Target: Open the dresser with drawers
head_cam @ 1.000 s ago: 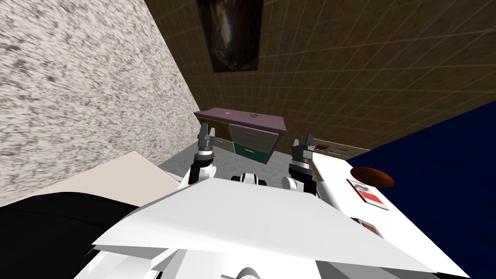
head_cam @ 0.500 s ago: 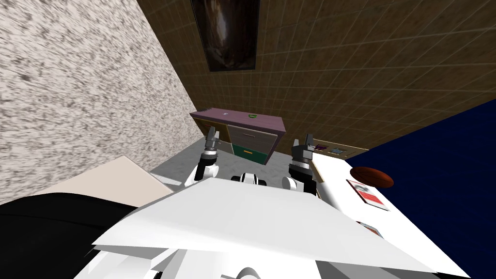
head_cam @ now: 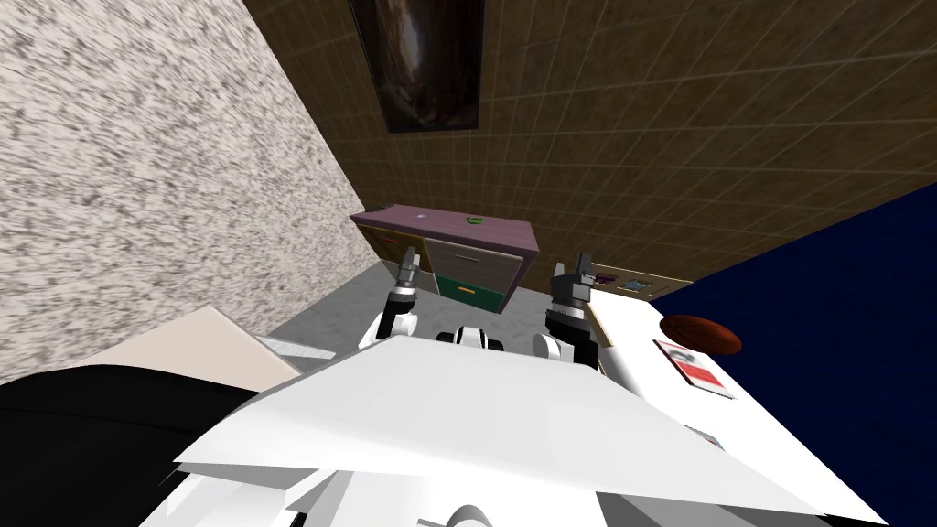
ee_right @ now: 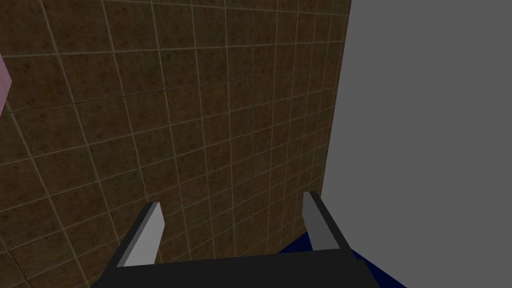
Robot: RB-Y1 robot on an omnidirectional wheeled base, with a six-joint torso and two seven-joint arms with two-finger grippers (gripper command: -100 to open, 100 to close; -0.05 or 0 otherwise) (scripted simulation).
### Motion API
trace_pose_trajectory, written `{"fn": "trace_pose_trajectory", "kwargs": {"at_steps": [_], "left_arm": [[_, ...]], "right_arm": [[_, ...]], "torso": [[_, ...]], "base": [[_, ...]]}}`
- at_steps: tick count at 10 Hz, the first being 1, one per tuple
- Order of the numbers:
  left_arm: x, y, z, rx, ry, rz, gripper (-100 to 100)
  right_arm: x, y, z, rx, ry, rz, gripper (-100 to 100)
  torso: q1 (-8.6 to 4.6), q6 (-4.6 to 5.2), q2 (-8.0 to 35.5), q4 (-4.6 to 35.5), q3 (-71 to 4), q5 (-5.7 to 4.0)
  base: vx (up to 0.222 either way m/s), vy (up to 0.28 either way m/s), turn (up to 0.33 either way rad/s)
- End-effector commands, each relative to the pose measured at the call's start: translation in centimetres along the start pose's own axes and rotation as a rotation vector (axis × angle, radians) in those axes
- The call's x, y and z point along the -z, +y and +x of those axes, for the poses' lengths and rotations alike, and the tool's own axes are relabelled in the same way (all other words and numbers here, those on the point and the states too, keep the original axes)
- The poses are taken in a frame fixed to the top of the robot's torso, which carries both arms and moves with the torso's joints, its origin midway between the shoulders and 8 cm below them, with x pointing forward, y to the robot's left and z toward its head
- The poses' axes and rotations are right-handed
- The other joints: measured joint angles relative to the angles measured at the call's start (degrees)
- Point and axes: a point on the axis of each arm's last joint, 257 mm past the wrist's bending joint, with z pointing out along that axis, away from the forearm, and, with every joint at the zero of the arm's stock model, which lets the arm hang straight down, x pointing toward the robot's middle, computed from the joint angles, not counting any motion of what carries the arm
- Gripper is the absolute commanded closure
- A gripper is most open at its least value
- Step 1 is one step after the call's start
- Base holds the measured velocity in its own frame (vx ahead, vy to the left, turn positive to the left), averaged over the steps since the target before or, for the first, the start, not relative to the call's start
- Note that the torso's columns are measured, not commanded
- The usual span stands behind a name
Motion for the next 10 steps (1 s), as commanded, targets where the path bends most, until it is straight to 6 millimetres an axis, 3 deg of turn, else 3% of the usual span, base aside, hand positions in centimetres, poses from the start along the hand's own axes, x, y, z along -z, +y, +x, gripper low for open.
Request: {"fn": "trace_pose_trajectory", "kwargs": {"at_steps": [1, 4, 10], "left_arm": [[0.6, 2.0, 1.0, 0.0, 0.012, -0.038, -100], [0.8, 2.9, 1.5, 0.0, 0.018, -0.055, -100], [2.6, 7.9, 4.3, -0.014, 0.077, -0.153, -100]], "right_arm": [[0.0, 0.0, 0.0, 0.0, 0.0, 0.0, 0], [0.0, 0.0, 0.0, 0.0, 0.0, 0.0, 0], [0.0, 0.0, 0.0, 0.0, 0.0, 0.0, 0]], "torso": [[-0.02, 0.01, 0.0, 0.0, 0.0, 0.0], [0.04, 0.01, -0.1, 0.0, 0.0, 0.01], [0.0, 0.0, -0.1, 0.0, -0.1, 0.0]], "base": [[0.064, -0.012, -0.042], [0.038, -0.002, -0.021], [0.065, -0.001, -0.042]]}}
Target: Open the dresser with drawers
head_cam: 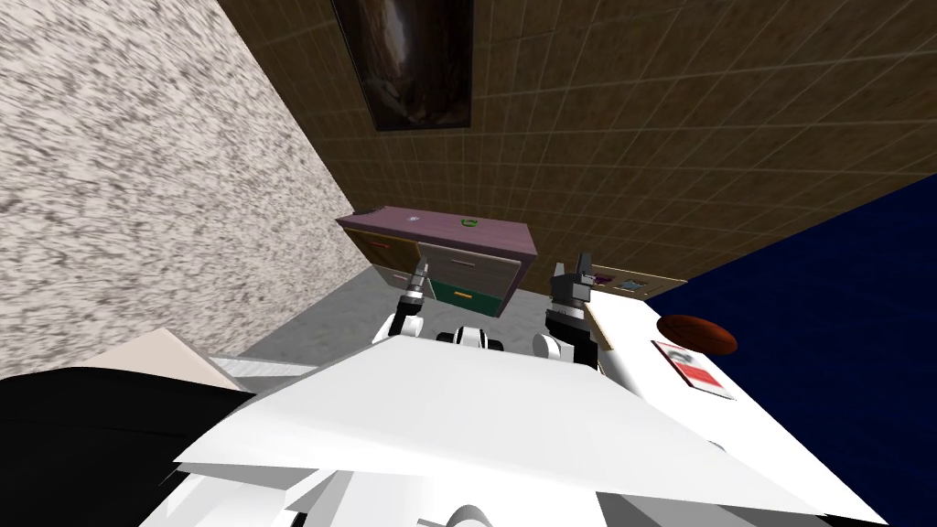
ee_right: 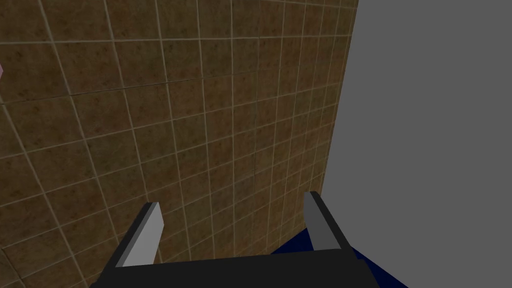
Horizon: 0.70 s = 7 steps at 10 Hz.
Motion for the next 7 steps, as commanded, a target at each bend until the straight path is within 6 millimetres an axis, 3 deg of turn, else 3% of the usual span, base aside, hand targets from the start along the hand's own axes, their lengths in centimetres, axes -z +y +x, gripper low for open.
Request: {"fn": "trace_pose_trajectory", "kwargs": {"at_steps": [1, 7], "left_arm": [[0.8, 2.3, 1.3, -0.011, 0.032, -0.044, -100], [2.4, 7.0, 4.4, -0.026, 0.097, -0.138, -100]], "right_arm": [[0.0, 0.0, 0.0, 0.0, 0.0, 0.0, 0], [0.0, 0.0, 0.0, 0.0, 0.0, 0.0, 0]], "torso": [[-0.03, 0.0, 0.0, 0.0, 0.0, -0.01], [-0.01, 0.0, 0.1, 0.0, 0.0, -0.01]], "base": [[0.079, -0.007, -0.053], [0.075, -0.003, -0.041]]}}
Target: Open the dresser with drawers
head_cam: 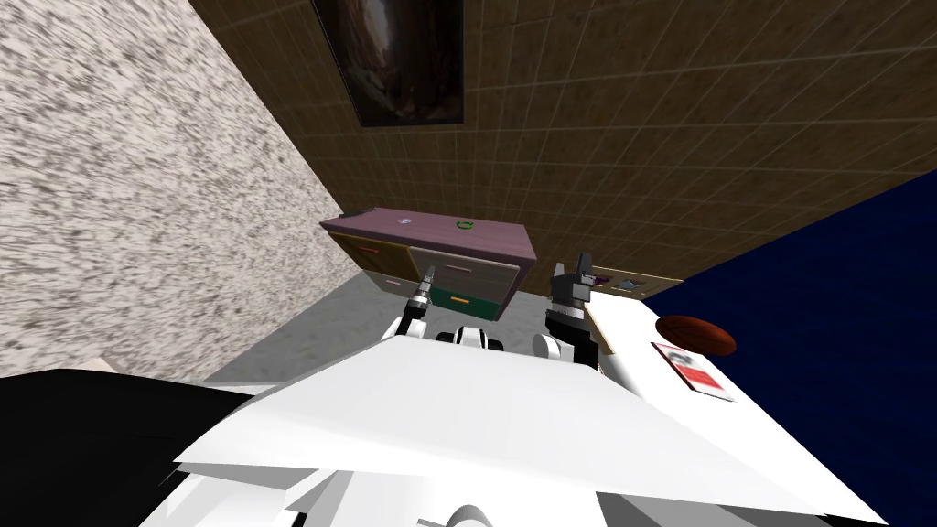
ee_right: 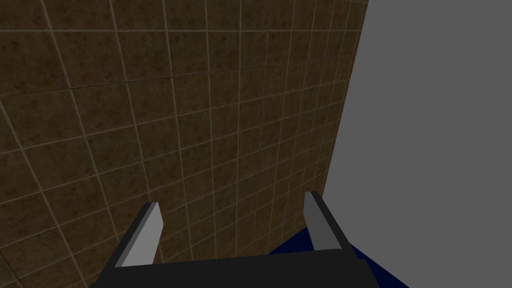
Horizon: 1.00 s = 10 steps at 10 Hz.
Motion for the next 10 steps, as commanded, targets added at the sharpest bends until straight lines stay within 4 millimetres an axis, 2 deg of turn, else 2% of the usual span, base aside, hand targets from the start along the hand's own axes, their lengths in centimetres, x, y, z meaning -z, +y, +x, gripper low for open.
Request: {"fn": "trace_pose_trajectory", "kwargs": {"at_steps": [1, 4, 5, 10], "left_arm": [[0.2, 1.4, 0.8, -0.003, 0.017, -0.027, -100], [1.0, 4.2, 3.0, -0.01, 0.06, -0.083, -100], [1.1, 4.4, 3.1, -0.01, 0.061, -0.088, -100], [2.7, 8.3, 6.5, -0.016, 0.127, -0.174, -100]], "right_arm": [[0.0, 0.0, 0.0, 0.0, 0.0, 0.0, 0], [0.0, 0.0, 0.0, 0.0, 0.0, 0.0, 0], [0.0, 0.0, 0.0, 0.0, 0.0, 0.0, 0], [0.0, 0.0, 0.0, 0.0, 0.0, 0.0, 0]], "torso": [[0.01, 0.01, 0.0, 0.0, 0.0, 0.01], [-0.01, 0.01, -0.1, 0.0, -0.1, 0.0], [0.02, 0.0, -0.2, -0.1, -0.1, 0.01], [0.02, 0.0, -0.1, 0.0, 0.0, 0.0]], "base": [[0.039, 0.001, -0.02], [0.074, 0.001, -0.055], [0.077, 0.013, -0.012], [0.073, 0.002, -0.047]]}}
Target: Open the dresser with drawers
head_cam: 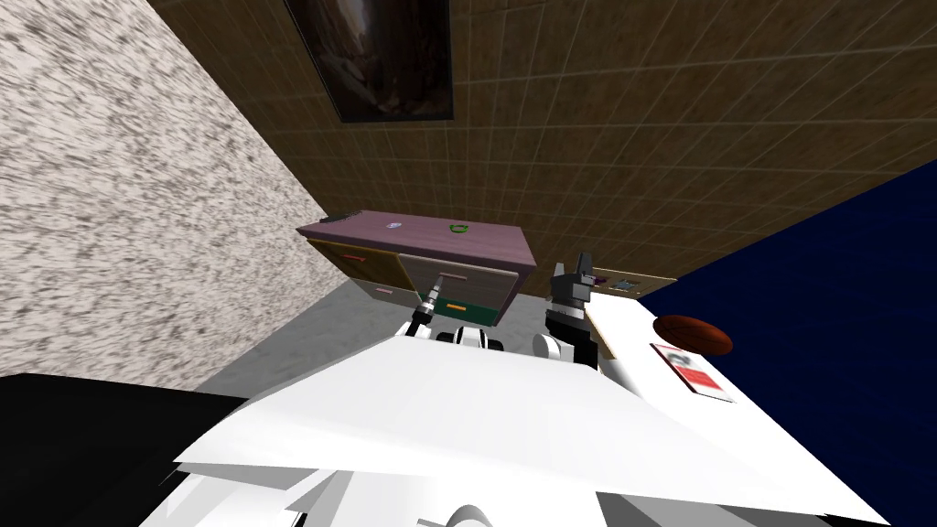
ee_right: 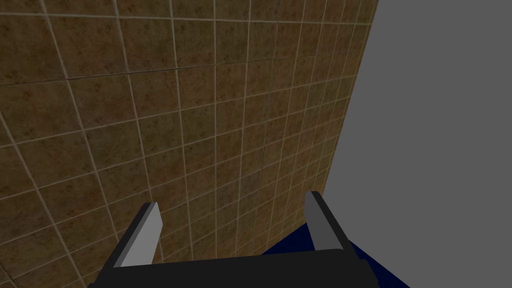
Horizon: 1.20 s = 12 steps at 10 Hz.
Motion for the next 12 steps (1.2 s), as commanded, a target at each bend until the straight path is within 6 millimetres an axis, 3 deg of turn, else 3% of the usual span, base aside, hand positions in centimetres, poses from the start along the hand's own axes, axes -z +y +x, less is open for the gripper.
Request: {"fn": "trace_pose_trajectory", "kwargs": {"at_steps": [1, 2, 4, 6, 7, 9, 12], "left_arm": [[0.3, 1.5, 1.4, -0.001, 0.028, -0.036, -100], [0.4, 2.0, 2.0, 0.001, 0.036, -0.047, -100], [-0.8, 1.5, 1.2, 0.0, 0.03, -0.042, -100], [-0.8, 1.4, 1.2, 0.0, 0.03, -0.039, -100], [0.1, 1.8, 1.6, 0.0, 0.032, -0.041, 100], [-0.8, 0.8, 1.4, 0.003, 0.033, -0.026, 100], [-0.7, 1.1, 1.5, 0.002, 0.041, -0.042, 100]], "right_arm": [[0.0, 0.0, 0.0, 0.0, 0.0, 0.0, 0], [0.0, 0.0, 0.0, 0.0, 0.0, 0.0, 0], [0.0, 0.0, 0.0, 0.0, 0.0, 0.0, 0], [0.0, 0.0, 0.0, 0.0, 0.0, 0.0, 0], [0.0, 0.0, 0.0, 0.0, 0.0, 0.0, 0], [0.0, 0.0, 0.0, 0.0, 0.0, 0.0, 0], [0.0, 0.0, 0.0, 0.0, 0.0, 0.0, 0]], "torso": [[0.01, 0.0, 0.0, 0.0, 0.0, 0.01], [0.0, 0.0, 0.0, 0.0, 0.0, 0.0], [-0.01, 0.0, 0.2, 0.0, 0.1, 0.0], [-0.04, 0.01, -0.1, 0.0, 0.0, -0.01], [0.0, 0.0, 0.1, 0.0, 0.0, 0.01], [0.23, -0.08, -0.1, -0.3, 0.0, 0.17], [0.18, -0.1, 0.0, -0.2, 0.0, 0.1]], "base": [[0.071, 0.001, -0.031], [0.054, 0.005, -0.027], [0.041, -0.003, -0.009], [0.055, -0.008, -0.007], [-0.047, 0.004, 0.013], [-0.079, 0.002, 0.004], [-0.171, 0.012, 0.017]]}}
